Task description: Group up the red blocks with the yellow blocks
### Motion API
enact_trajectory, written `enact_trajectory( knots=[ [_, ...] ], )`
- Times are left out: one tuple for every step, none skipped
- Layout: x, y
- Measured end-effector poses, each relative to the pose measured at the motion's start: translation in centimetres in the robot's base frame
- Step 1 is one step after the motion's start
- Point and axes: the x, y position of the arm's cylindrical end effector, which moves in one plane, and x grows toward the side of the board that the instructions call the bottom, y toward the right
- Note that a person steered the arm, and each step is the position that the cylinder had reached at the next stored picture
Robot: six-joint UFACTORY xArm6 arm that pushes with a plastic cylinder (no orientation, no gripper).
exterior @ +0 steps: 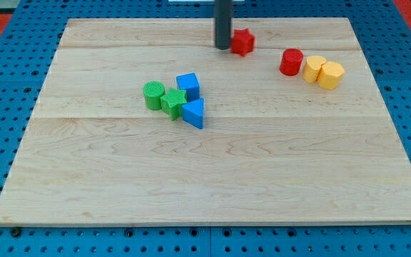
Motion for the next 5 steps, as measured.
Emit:
enact_trajectory(
  knots=[
    [-0.6, 1.5],
    [-4.2, 0.4],
    [-3.1, 4.5],
    [1.4, 7.4],
    [1.1, 7.5]
  ],
)
